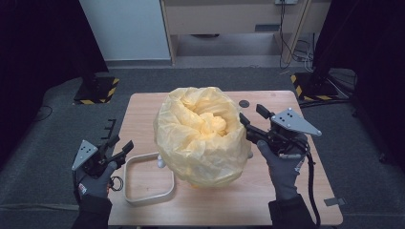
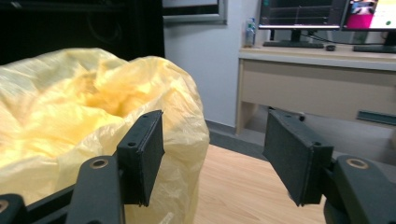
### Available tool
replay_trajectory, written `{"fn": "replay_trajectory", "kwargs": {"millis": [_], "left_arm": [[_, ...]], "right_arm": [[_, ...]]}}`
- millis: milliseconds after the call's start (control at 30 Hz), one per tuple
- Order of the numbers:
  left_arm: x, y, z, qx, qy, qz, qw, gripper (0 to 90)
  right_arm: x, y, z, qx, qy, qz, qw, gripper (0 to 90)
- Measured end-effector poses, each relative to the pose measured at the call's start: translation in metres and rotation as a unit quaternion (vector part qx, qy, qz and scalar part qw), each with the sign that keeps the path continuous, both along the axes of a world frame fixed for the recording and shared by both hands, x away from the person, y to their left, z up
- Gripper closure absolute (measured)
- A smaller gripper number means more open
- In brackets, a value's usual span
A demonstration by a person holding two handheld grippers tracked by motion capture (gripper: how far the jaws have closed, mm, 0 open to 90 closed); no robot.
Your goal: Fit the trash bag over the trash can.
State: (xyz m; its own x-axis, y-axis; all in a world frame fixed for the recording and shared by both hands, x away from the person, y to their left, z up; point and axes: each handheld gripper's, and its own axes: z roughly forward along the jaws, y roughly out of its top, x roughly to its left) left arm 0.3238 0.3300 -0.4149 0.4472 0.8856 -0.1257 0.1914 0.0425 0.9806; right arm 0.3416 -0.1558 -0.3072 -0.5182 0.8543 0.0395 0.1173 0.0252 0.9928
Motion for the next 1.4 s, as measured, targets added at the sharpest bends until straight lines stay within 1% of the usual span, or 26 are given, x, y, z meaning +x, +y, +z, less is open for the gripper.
{"fn": "replay_trajectory", "kwargs": {"millis": [33, 67, 100, 167, 200, 267, 300, 333, 367, 433, 533, 633, 733, 833, 900, 1000, 1100, 1133, 1200, 1267, 1333, 1400], "left_arm": [[0.001, -0.001, 0.004, -0.004, -0.006, 0.0, 1.0, 33.9], [0.002, -0.002, 0.01, -0.008, -0.015, -0.001, 0.9999, 33.9], [0.003, -0.003, 0.015, -0.012, -0.021, -0.002, 0.9997, 33.9], [0.004, -0.005, 0.025, -0.02, -0.037, -0.003, 0.9991, 33.9], [0.004, -0.006, 0.029, -0.022, -0.042, -0.005, 0.9989, 33.9], [0.004, -0.009, 0.042, -0.029, -0.06, -0.011, 0.9977, 33.9], [0.005, -0.01, 0.046, -0.031, -0.066, -0.013, 0.9972, 34.0], [0.005, -0.012, 0.053, -0.034, -0.077, -0.018, 0.9963, 34.1], [0.005, -0.013, 0.057, -0.035, -0.082, -0.02, 0.9958, 34.1], [0.005, -0.017, 0.068, -0.037, -0.097, -0.024, 0.9943, 34.2], [0.006, -0.021, 0.08, -0.028, -0.111, -0.022, 0.9932, 34.1], [0.007, -0.026, 0.089, -0.026, -0.119, -0.021, 0.9924, 34.1], [0.008, -0.032, 0.096, -0.03, -0.125, -0.018, 0.9915, 34.1], [0.009, -0.039, 0.102, -0.028, -0.129, -0.018, 0.991, 34.2], [0.01, -0.043, 0.106, -0.03, -0.129, -0.023, 0.9909, 34.2], [0.012, -0.049, 0.113, -0.036, -0.138, -0.032, 0.9892, 34.1], [0.013, -0.056, 0.12, -0.036, -0.143, -0.039, 0.9883, 34.1], [0.017, -0.057, 0.122, -0.032, -0.162, -0.051, 0.9849, 34.1], [0.018, -0.061, 0.125, -0.033, -0.165, -0.057, 0.9841, 34.1], [0.018, -0.066, 0.128, -0.035, -0.168, -0.066, 0.983, 34.1], [0.019, -0.072, 0.129, -0.039, -0.169, -0.075, 0.982, 34.1], [0.02, -0.077, 0.13, -0.043, -0.168, -0.084, 0.9813, 34.1]], "right_arm": [[-0.001, -0.001, 0.001, 0.008, -0.002, 0.004, 1.0, 37.6], [-0.002, -0.003, 0.002, 0.021, -0.002, 0.009, 0.9997, 37.7], [-0.004, -0.007, 0.005, 0.035, -0.006, 0.01, 0.9993, 37.7], [-0.008, -0.013, 0.009, 0.05, -0.016, 0.005, 0.9986, 37.7], [-0.01, -0.017, 0.011, 0.054, -0.02, 0.002, 0.9983, 37.7], [-0.013, -0.023, 0.014, 0.054, -0.026, -0.006, 0.9982, 37.7], [-0.014, -0.027, 0.014, 0.053, -0.028, -0.008, 0.9982, 37.7], [-0.014, -0.03, 0.014, 0.053, -0.028, -0.01, 0.9981, 37.7], [-0.015, -0.034, 0.012, 0.052, -0.028, -0.015, 0.9981, 37.6], [-0.014, -0.041, 0.008, 0.047, -0.023, -0.02, 0.9984, 37.7], [-0.012, -0.053, -0.003, 0.047, -0.009, -0.029, 0.9984, 37.7], [-0.01, -0.065, -0.015, 0.045, 0.006, -0.04, 0.9982, 37.7], [-0.009, -0.076, -0.025, 0.037, 0.016, -0.053, 0.9978, 37.7], [-0.008, -0.085, -0.035, 0.034, 0.027, -0.057, 0.9974, 37.7], [-0.009, -0.089, -0.041, 0.03, 0.033, -0.06, 0.9972, 37.7], [-0.008, -0.098, -0.053, 0.018, 0.043, -0.066, 0.9967, 37.7], [-0.008, -0.105, -0.065, 0.019, 0.053, -0.069, 0.996, 37.6], [-0.008, -0.107, -0.068, 0.019, 0.056, -0.071, 0.9957, 37.6], [-0.008, -0.11, -0.075, 0.019, 0.06, -0.073, 0.9953, 37.6], [-0.007, -0.113, -0.081, 0.015, 0.068, -0.076, 0.9947, 37.6], [-0.007, -0.114, -0.085, 0.016, 0.075, -0.078, 0.994, 37.6], [-0.007, -0.115, -0.088, 0.014, 0.077, -0.078, 0.9939, 37.7]]}}
